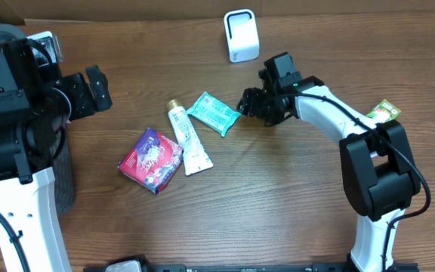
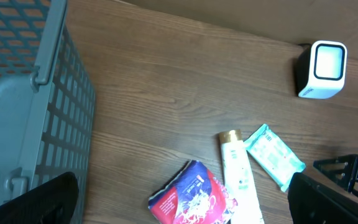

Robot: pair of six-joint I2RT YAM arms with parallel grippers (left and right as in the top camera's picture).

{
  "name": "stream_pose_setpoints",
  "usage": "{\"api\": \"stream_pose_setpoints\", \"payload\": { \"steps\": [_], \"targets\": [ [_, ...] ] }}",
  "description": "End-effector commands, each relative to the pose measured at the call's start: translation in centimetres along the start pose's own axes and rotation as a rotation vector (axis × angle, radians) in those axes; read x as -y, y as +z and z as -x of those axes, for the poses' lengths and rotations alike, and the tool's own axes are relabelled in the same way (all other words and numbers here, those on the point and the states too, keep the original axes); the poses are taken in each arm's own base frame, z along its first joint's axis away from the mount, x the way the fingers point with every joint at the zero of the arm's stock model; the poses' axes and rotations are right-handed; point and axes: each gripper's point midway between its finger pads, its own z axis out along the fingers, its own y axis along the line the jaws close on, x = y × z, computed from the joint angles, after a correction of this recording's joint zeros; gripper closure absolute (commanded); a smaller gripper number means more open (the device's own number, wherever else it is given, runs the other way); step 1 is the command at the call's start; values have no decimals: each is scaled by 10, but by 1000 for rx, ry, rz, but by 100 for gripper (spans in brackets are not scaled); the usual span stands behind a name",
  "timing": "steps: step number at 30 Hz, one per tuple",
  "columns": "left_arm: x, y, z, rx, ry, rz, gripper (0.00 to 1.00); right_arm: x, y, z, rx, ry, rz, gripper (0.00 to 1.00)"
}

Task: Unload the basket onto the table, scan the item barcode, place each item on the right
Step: 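Move the right gripper to the mint-green wipes pack and grasp it, then lift the wipes pack and hold it against the white scanner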

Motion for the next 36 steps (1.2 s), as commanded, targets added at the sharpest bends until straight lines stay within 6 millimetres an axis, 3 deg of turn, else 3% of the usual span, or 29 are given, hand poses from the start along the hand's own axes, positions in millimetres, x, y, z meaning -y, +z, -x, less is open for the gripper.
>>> {"api": "stream_pose_setpoints", "payload": {
  "steps": [1,4,10,17,22,25,31,36],
  "targets": [
    [-2,-3,4,13,-4,10,0,-27,0,-3,-14,-18,73,28],
    [-2,-3,4,14,-4,10,0,-36,10,-9,-12,18,67,28],
    [-2,-3,4,14,-4,10,0,-33,29,-16,60,131,-61,28],
    [-2,-3,4,14,-4,10,0,-46,52,-25,74,87,-48,29],
    [-2,-3,4,14,-4,10,0,-26,66,-24,108,115,-130,33],
    [-2,-3,4,14,-4,10,0,-19,75,-24,112,116,-145,45],
    [-2,-3,4,14,-4,10,0,-11,87,-27,102,118,-155,83],
    [-2,-3,4,14,-4,10,0,-13,87,-30,72,111,-134,96]
  ]
}}
